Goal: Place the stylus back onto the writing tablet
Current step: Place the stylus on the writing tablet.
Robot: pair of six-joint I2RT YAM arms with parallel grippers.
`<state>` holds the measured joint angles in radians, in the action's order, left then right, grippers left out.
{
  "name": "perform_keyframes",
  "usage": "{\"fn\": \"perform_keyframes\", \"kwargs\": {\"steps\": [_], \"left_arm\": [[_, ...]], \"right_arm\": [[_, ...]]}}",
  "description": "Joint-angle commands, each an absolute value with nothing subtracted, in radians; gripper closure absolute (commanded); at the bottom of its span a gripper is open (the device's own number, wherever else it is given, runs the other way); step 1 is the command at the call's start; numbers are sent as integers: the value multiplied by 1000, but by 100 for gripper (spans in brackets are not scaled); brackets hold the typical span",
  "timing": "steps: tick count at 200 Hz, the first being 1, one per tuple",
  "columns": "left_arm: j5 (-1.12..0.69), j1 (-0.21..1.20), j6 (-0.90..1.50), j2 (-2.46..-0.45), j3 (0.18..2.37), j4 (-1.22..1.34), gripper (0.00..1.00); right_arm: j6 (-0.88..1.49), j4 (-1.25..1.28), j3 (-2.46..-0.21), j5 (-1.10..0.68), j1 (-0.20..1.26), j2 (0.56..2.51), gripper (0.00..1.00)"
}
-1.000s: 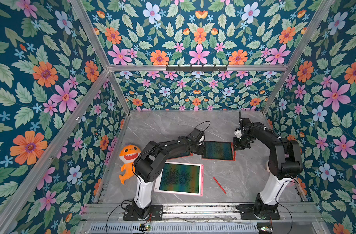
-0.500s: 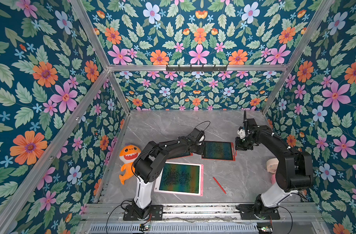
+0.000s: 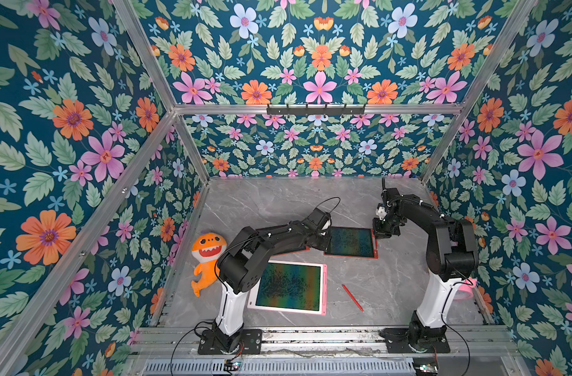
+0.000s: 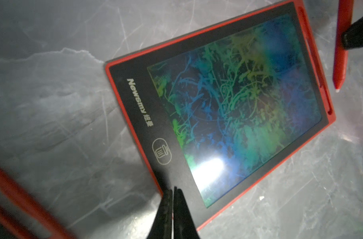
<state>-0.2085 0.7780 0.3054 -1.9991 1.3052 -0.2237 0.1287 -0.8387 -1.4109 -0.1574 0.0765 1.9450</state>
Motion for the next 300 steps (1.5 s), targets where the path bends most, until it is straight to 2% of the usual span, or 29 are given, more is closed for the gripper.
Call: {"fn": "perform_keyframes", "kwargs": {"steps": [1, 118, 182, 209, 236, 267, 300], "left_arm": [[-220, 778, 293, -2009, 1314, -220, 92], [-232, 779, 298, -2040, 1327, -224, 94], [-230, 779, 297, -2046, 1330, -226, 95], [-230, 779, 296, -2049, 1333, -230, 95], [-231, 779, 297, -2049, 1334, -230, 95], [-232, 779, 295, -2050, 1333, -230, 95], [-231, 780, 295, -2049, 1333, -231, 96]], "right_arm": [[103, -872, -1419, -150, 81, 1958, 100], [110, -900, -1390, -159, 98, 1983, 100], [130, -933, -1418, -171, 100, 1968, 76], [144, -939, -1434, -198, 99, 1947, 72], [150, -941, -1458, -206, 99, 1946, 72], [148, -941, -1491, -201, 98, 1981, 84], [149, -932, -1518, -190, 82, 2019, 90]]}}
